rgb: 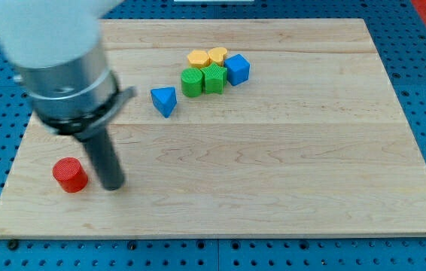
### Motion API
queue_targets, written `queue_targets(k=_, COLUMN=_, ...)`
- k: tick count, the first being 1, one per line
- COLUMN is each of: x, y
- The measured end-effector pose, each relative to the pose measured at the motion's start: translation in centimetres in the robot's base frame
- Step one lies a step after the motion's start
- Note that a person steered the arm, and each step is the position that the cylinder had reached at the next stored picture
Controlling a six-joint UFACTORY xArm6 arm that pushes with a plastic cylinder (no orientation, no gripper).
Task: Push the blue cube into the green star
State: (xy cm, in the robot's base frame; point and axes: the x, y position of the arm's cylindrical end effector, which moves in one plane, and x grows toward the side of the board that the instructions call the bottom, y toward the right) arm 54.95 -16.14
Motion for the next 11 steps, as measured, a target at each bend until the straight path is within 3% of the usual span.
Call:
queue_targets(k=1, x=-0.1, y=-1.2)
queue_targets(k=2, x=-1.7, y=5.0)
queue_targets(k=3, x=-4.5, y=19.4)
queue_targets(k=4, x=-13.8, y=30.0)
queue_targets(k=5, x=-22.2, y=35.3)
queue_targets(k=6, x=-24.4, y=28.5)
queue_targets(k=8, x=-15.9, y=12.5)
queue_targets(k=10, x=-14.1, y=12.2)
queue_targets(k=11, x=-9.5, y=6.4)
